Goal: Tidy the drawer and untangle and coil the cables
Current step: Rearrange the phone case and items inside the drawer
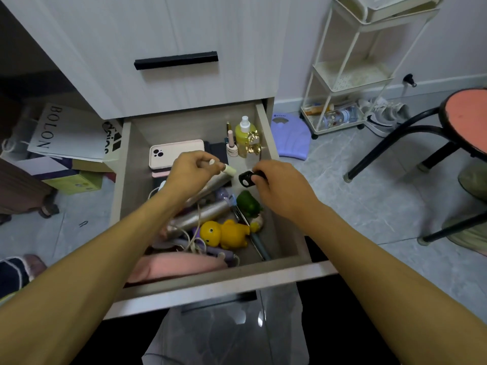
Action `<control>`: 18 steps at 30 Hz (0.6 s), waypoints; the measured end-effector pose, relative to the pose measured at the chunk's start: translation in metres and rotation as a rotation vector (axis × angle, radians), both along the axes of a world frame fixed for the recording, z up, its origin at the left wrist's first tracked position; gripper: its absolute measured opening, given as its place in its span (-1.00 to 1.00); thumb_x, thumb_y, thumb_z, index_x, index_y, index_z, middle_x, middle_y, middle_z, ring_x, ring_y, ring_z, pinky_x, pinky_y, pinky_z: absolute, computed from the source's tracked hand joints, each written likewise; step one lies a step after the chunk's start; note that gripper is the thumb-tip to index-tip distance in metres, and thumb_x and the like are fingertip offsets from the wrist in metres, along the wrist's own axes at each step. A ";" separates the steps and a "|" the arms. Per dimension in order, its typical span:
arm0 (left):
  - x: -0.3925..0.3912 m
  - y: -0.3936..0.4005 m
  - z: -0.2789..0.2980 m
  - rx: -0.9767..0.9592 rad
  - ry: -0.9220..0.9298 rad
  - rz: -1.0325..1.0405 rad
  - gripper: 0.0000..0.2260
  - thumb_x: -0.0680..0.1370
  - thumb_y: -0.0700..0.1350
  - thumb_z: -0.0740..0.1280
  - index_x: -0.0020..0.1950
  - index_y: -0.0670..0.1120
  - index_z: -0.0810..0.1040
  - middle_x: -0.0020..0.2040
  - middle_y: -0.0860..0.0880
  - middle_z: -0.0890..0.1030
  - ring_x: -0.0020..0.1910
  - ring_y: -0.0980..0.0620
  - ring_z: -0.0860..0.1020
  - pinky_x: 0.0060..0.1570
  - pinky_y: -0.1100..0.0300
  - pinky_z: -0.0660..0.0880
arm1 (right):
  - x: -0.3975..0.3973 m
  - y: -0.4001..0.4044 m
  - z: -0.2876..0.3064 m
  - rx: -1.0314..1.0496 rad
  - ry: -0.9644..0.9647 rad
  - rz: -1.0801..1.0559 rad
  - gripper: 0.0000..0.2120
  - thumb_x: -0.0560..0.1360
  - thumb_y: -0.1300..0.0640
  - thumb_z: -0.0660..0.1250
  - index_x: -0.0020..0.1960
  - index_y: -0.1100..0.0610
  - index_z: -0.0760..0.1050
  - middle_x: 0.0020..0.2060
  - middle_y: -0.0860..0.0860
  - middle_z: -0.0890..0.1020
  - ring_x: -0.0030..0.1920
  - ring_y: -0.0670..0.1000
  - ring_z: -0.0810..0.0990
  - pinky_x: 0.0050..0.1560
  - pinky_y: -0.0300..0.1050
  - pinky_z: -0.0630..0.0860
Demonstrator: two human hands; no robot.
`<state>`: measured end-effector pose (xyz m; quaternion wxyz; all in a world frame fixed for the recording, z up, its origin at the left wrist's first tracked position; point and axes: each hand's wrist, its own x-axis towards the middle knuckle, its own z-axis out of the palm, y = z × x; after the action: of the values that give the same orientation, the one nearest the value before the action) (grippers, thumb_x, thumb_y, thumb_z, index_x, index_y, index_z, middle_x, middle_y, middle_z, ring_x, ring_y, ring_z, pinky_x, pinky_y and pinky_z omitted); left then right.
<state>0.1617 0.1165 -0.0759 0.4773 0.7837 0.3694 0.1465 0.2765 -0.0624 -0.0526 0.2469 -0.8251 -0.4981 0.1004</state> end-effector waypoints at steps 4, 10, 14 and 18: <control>0.027 0.028 -0.007 -0.010 -0.053 0.096 -0.93 0.45 -0.08 0.50 -0.21 0.07 0.66 -0.29 0.04 0.67 -0.25 0.06 0.61 -0.12 0.15 0.55 | 0.026 0.047 0.000 -0.011 -0.102 0.032 -0.84 0.56 0.06 0.28 0.03 0.15 0.48 -0.09 0.10 0.59 -0.09 0.12 0.54 -0.16 -0.03 0.46; 0.053 0.057 -0.040 -0.024 -0.043 0.153 -0.98 0.46 -0.09 0.49 -0.15 0.00 0.68 -0.29 0.05 0.67 -0.34 0.15 0.54 -0.24 0.26 0.45 | 0.064 0.111 -0.008 -0.143 -0.262 0.075 -0.86 0.56 0.11 0.26 0.06 0.12 0.55 -0.07 0.12 0.60 -0.02 0.13 0.53 -0.11 0.01 0.47; 0.058 0.060 -0.057 0.093 0.031 0.052 -0.96 0.48 -0.13 0.46 -0.09 -0.05 0.66 -0.27 0.04 0.67 -0.30 0.20 0.57 -0.29 0.45 0.42 | 0.071 0.131 -0.019 -0.273 -0.498 0.128 -0.85 0.56 0.15 0.24 0.07 0.11 0.54 -0.02 0.09 0.60 0.06 0.12 0.48 -0.11 -0.12 0.20; 0.067 0.064 -0.061 0.217 0.074 -0.056 -0.90 0.49 -0.21 0.40 -0.04 -0.10 0.69 -0.18 -0.07 0.70 -0.17 0.00 0.62 -0.11 0.20 0.52 | 0.072 0.141 -0.027 -0.336 -0.605 0.204 -0.77 0.56 0.10 0.21 0.14 -0.01 0.57 0.00 -0.03 0.62 0.12 0.09 0.41 -0.03 -0.11 0.18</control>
<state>0.2283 0.1805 -0.1366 0.3795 0.8457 0.3468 0.1430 0.3484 0.0782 -0.0796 -0.0621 -0.7926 -0.6050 -0.0439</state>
